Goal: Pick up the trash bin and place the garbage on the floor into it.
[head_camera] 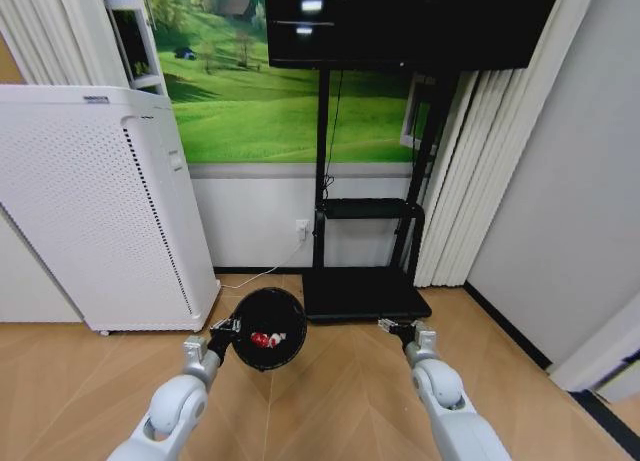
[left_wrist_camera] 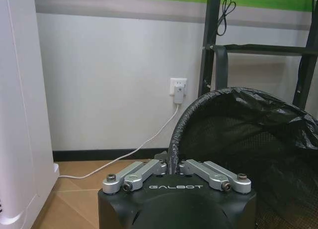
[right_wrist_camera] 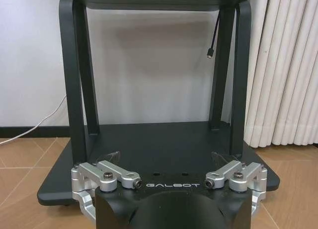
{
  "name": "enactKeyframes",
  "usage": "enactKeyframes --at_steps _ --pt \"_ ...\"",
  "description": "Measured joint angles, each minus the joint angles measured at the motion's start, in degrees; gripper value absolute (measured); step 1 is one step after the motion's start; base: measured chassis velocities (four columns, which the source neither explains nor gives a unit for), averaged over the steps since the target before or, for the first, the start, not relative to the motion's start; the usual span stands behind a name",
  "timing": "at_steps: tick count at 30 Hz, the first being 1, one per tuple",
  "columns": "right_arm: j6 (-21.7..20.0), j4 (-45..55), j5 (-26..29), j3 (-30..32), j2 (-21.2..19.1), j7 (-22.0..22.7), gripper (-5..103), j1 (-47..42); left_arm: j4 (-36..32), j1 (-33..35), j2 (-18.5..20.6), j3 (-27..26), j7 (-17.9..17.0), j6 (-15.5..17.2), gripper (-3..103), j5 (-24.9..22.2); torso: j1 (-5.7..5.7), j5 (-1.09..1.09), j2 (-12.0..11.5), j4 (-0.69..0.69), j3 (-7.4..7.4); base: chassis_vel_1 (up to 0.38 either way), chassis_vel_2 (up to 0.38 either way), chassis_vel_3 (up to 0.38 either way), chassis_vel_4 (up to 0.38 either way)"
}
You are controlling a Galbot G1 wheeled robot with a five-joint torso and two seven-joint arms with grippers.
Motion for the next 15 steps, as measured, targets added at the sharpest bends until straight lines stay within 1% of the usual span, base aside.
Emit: enactKeyframes --at_steps 2,3,4,6,11,12,13,15 --pt "-0.1 -0.2 0.0 -0.1 0.0 -0.3 100 0.1 -0.1 0.0 0.0 -0.1 0.0 0.0 4 0.0 0.00 0.00 0.0 0.00 0.00 -0.121 -0.076 0.077 0.089" --pt "-0.1 -0.5 -0.1 -0.2 -0.1 -0.6 100 0.3 -0.2 0.0 0.0 -0.2 0.0 0.1 4 0.0 0.00 -0.01 0.0 -0.01 0.00 -0.139 -0.132 0.121 0.141" --pt "-0.1 -0.7 0.0 -0.4 -0.1 -0.8 100 0.4 -0.2 0.0 0.0 -0.3 0.0 0.1 4 -0.1 0.00 0.03 0.0 -0.01 0.00 -0.139 -0.156 0.153 0.141" --pt "-0.1 -0.8 0.0 -0.5 0.0 -0.9 100 0.5 -0.2 -0.1 0.1 -0.4 0.0 0.1 4 -0.1 0.00 0.00 0.0 -0.01 0.00 -0.160 -0.175 0.168 0.161" --pt "-0.1 -1.3 -0.6 -1.0 0.1 -1.2 100 0.7 0.2 -0.4 0.1 -0.4 0.0 0.1 4 0.0 0.00 0.04 0.0 -0.02 0.01 -0.242 -0.215 0.220 0.231" --pt "-0.1 -1.5 -0.6 -1.2 0.0 -1.3 100 0.7 0.3 -0.6 0.1 -0.3 0.0 0.1 4 0.0 0.00 -0.05 0.0 -0.01 0.00 -0.272 -0.248 0.268 0.260" --pt "-0.1 -1.5 -0.6 -1.2 0.0 -1.3 100 0.7 0.3 -0.6 0.1 -0.3 0.0 0.1 4 0.0 0.00 -0.05 0.0 -0.01 0.00 -0.272 -0.248 0.268 0.260" --pt "-0.1 -1.8 -0.7 -1.5 -0.2 -1.6 100 0.8 0.4 -1.1 0.0 -0.1 0.0 0.1 4 -0.1 0.00 0.04 0.0 -0.02 0.01 -0.250 -0.260 0.259 0.285"
